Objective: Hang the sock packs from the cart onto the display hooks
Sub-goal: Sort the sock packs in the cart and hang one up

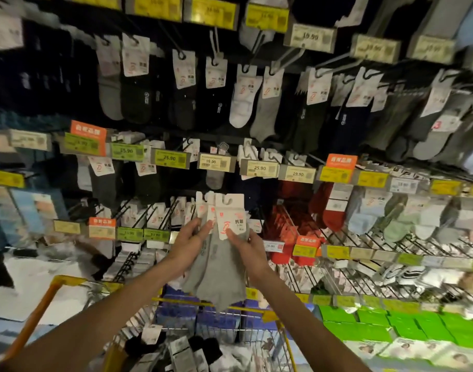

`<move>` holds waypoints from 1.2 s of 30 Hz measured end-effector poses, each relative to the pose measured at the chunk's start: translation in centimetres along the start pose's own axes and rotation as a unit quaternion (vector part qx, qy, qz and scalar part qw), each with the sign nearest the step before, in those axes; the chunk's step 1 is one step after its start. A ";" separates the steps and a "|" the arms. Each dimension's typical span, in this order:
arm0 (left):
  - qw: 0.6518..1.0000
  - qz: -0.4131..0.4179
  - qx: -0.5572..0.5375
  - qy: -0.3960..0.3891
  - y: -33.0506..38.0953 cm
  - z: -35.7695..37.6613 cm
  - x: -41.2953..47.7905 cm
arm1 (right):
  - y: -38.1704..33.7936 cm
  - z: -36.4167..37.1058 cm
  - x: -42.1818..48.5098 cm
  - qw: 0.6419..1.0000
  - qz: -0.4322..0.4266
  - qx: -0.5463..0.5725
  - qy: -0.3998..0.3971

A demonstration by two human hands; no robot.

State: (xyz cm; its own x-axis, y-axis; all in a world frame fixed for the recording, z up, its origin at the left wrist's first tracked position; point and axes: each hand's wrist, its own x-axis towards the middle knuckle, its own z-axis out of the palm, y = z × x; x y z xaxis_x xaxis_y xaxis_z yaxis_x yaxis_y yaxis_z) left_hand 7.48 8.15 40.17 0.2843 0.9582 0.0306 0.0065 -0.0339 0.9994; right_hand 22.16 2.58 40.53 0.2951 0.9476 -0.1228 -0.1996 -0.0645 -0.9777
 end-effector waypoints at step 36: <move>0.987 0.102 -0.092 -0.081 19.7 5.2 6.9 | -19.2 -3.5 2.3 0.991 -0.131 -0.006 0.027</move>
State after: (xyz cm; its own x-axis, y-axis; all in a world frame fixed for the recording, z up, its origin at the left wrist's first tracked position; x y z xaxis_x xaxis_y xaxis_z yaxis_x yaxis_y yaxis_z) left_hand 14.51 12.62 60.02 0.4113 0.8783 0.2436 -0.2377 -0.1547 0.9590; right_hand 29.92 4.86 58.42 0.3846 0.9142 0.1274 -0.0991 0.1781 -0.9790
